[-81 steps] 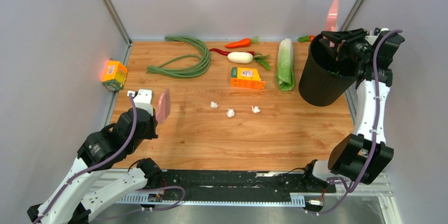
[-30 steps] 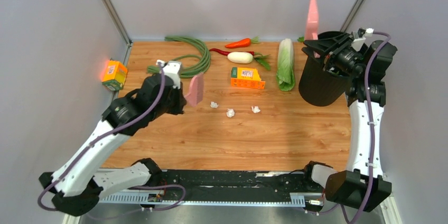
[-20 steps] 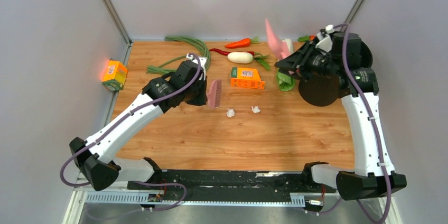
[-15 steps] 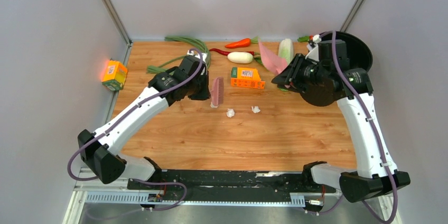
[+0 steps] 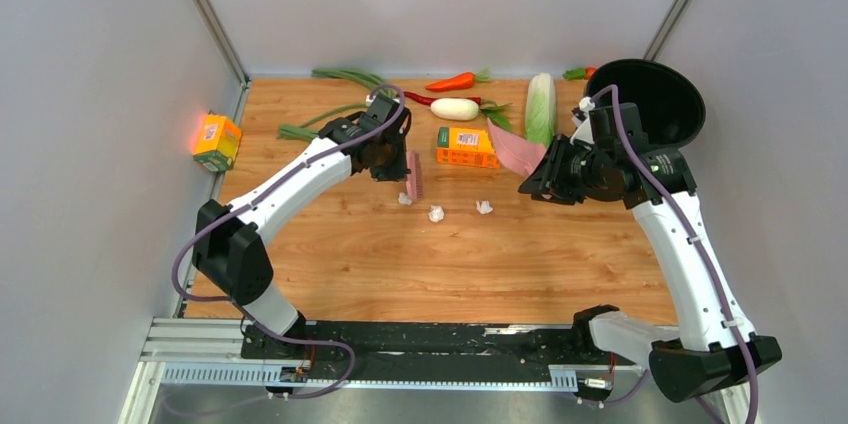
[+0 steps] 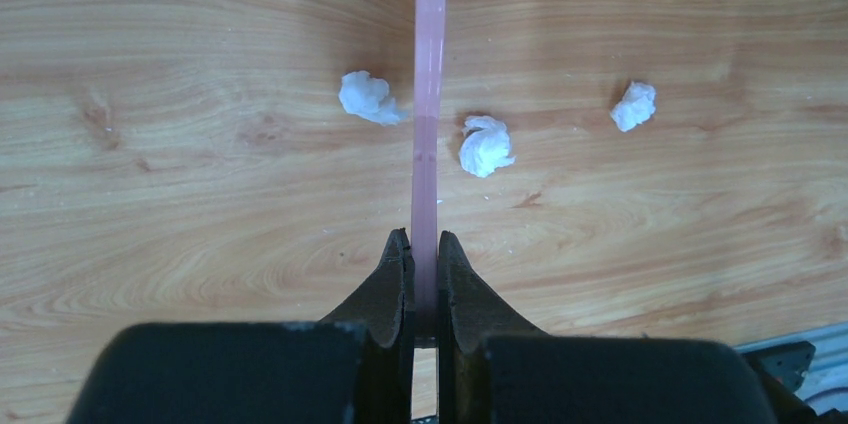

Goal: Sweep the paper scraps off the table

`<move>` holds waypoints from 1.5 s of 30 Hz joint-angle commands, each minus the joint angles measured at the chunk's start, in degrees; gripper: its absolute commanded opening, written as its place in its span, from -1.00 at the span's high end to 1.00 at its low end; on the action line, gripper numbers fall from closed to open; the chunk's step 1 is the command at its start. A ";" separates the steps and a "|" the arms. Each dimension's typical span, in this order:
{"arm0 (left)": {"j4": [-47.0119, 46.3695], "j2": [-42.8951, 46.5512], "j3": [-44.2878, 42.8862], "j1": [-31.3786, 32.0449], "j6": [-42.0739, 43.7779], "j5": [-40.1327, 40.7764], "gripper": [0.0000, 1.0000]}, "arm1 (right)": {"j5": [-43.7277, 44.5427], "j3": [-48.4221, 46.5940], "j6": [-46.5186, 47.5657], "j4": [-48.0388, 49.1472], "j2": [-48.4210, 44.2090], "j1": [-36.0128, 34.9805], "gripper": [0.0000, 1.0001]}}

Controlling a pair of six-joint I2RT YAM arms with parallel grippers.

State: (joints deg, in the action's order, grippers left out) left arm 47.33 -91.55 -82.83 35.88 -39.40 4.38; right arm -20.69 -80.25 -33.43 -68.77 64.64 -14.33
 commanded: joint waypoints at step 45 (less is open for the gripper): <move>28.88 19.83 -8.15 -2.39 7.93 16.97 1.00 | 18.66 5.00 5.04 6.79 19.21 -43.32 1.00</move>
State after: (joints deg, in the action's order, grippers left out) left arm 75.07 -68.58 -92.05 34.39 -37.01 16.19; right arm -3.57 -78.74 -27.75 -67.53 83.88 -55.94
